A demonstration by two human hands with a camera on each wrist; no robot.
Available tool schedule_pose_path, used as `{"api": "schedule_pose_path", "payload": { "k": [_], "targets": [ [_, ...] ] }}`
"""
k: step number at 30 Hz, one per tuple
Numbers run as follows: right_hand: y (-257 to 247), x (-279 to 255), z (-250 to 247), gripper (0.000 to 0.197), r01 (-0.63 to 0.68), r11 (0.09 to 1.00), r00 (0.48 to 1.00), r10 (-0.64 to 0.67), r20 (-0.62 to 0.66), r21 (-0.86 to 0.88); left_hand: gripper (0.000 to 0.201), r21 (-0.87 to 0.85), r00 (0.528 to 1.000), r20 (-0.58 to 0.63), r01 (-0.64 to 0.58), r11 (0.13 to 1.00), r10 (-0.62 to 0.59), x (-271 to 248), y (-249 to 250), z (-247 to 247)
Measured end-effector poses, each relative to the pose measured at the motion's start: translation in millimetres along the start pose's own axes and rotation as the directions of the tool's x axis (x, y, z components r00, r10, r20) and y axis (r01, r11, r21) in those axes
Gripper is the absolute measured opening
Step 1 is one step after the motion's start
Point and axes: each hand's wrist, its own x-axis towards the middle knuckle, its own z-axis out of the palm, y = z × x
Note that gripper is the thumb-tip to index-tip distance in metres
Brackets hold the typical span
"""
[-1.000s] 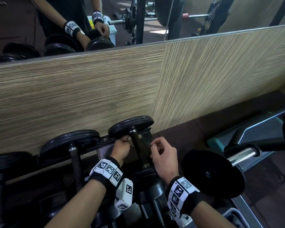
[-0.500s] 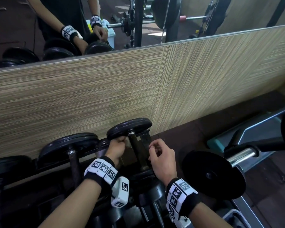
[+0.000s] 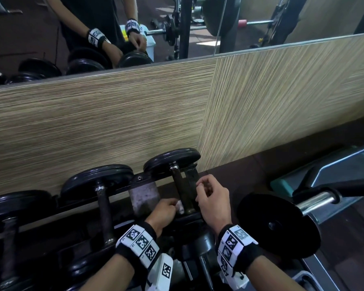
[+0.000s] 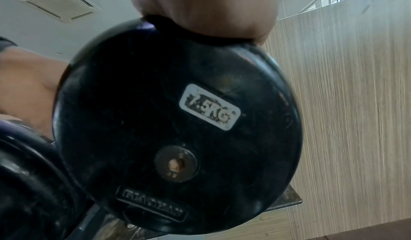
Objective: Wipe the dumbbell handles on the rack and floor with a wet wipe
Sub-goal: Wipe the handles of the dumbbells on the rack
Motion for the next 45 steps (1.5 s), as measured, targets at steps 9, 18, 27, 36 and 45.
{"api": "schedule_pose_path", "payload": {
  "k": [9, 18, 27, 36, 45],
  "targets": [
    [1, 0, 0, 0.018, 0.007, 1.000, 1.000, -0.007, 0.005, -0.012, 0.023, 0.003, 0.995, -0.103, 0.008, 1.000, -0.008, 1, 5, 2],
    [5, 2, 1, 0.018, 0.023, 1.000, 1.000, -0.023, 0.002, -0.009, 0.027, 0.007, 0.995, -0.102, 0.003, 1.000, -0.002, -8, 0, 1],
    [1, 3, 0, 0.011, 0.027, 0.993, 0.996, -0.017, 0.086, -0.117, 0.018, 0.160, 0.976, -0.095, -0.181, 0.970, 0.198, -44, 6, -12],
    [-67, -25, 47, 0.024, -0.001, 0.995, 0.658, -0.072, 0.749, 0.096, 0.005, 0.128, 0.793, -0.482, -0.357, 0.925, 0.372, -132, -4, -71],
    [-61, -34, 128, 0.009, 0.115, 0.993, 0.701, -0.084, 0.709, 0.005, 0.009, 0.588, 0.538, -0.691, 0.030, 0.808, 0.483, -178, -91, -185]
  ]
}}
